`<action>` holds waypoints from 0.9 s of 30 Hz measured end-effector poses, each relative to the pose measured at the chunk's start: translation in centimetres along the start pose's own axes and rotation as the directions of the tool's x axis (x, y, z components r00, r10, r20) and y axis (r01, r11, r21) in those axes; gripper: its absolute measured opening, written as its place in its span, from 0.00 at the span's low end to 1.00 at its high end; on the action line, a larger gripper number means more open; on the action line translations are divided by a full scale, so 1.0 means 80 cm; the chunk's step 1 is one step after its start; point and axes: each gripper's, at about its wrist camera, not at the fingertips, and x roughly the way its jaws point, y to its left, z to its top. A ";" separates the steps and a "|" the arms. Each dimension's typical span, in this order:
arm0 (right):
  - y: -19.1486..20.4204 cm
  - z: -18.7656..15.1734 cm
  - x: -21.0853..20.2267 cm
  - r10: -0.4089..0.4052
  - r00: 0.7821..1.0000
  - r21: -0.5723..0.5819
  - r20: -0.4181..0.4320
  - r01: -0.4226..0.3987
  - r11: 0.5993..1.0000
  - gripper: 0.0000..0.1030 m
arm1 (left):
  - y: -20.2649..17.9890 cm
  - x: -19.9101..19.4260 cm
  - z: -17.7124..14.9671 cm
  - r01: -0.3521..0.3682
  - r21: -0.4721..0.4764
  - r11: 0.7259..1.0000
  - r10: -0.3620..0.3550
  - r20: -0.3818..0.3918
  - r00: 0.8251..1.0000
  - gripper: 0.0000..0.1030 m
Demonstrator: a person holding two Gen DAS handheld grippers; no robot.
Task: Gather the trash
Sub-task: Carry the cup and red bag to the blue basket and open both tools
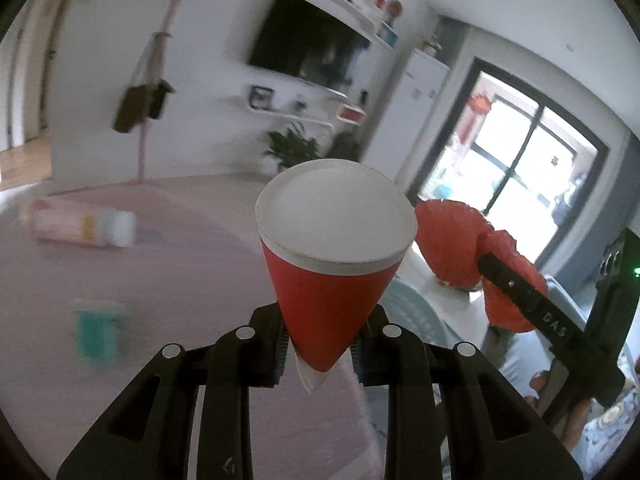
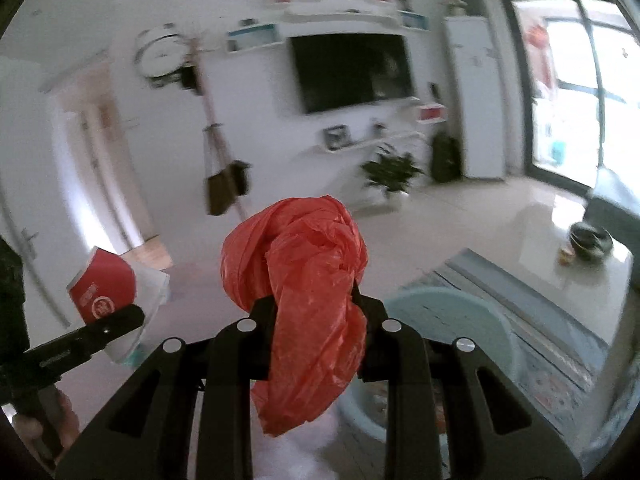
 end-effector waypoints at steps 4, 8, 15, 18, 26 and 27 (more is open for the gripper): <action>-0.045 -0.008 0.001 -0.142 0.990 -0.003 0.021 0.142 0.990 0.21 | -0.032 0.057 0.000 0.058 0.012 0.998 -0.057 -0.077 0.995 0.23; -0.086 -0.020 0.019 -0.236 0.971 0.037 -0.036 0.237 0.971 0.22 | -0.063 0.119 -0.008 0.107 0.026 0.994 -0.101 -0.174 0.980 0.23; -0.134 -0.048 0.062 -0.288 0.948 0.053 -0.137 0.297 0.953 0.24 | -0.087 0.214 -0.034 0.066 0.095 0.993 -0.027 -0.369 0.929 0.23; -0.149 -0.057 0.077 -0.282 0.941 0.087 -0.185 0.302 0.949 0.24 | -0.085 0.240 -0.046 0.093 0.062 0.994 -0.059 -0.418 0.907 0.23; -0.169 -0.072 0.105 -0.276 0.926 0.111 -0.255 0.312 0.943 0.43 | -0.090 0.270 -0.050 0.068 0.098 0.993 -0.016 -0.453 0.891 0.64; -0.169 -0.072 0.105 -0.271 0.930 0.121 -0.249 0.308 0.944 0.50 | -0.091 0.272 -0.049 0.067 0.097 0.993 -0.017 -0.448 0.894 0.65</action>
